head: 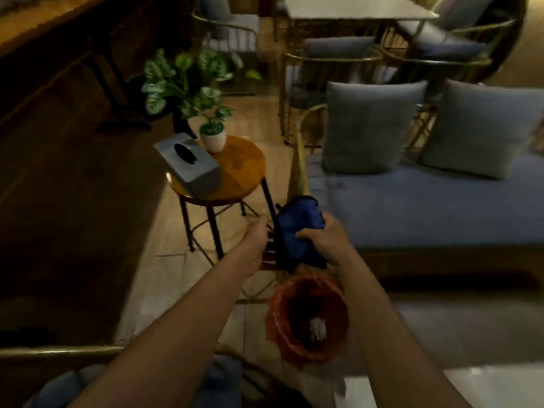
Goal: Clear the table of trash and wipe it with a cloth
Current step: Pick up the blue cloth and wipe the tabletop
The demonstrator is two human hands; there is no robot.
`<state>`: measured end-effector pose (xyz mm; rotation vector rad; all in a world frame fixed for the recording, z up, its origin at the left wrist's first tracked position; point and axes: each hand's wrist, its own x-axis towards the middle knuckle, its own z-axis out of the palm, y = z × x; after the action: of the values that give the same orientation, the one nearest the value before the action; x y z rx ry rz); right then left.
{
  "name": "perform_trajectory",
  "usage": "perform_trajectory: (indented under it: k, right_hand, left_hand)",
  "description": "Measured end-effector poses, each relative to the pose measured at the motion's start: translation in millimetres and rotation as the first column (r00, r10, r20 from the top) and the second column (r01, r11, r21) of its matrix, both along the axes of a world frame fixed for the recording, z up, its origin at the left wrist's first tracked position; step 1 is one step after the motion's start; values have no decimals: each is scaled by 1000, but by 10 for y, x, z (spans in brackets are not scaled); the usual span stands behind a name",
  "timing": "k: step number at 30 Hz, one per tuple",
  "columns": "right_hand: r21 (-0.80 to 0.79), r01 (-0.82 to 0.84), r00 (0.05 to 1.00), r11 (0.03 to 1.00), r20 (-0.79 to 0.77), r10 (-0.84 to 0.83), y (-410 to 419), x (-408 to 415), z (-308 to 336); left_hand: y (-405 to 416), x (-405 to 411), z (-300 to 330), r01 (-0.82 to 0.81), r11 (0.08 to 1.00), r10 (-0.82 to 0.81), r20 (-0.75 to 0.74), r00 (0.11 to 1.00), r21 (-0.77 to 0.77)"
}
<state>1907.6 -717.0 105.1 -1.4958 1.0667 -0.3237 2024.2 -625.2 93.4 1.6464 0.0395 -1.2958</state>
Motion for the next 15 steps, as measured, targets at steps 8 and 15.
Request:
perform_trajectory:
  k: [8,15]
  right_hand:
    - [144,334,939,931,33,-342,666,-2100,-361]
    - [77,523,851,849,-92,-517,1443,-3671,-692]
  left_hand:
    - [240,-1698,-210,387,921,-388,-64,919,-28]
    - [753,-3223,-457,587,810,-524,427,737,-18]
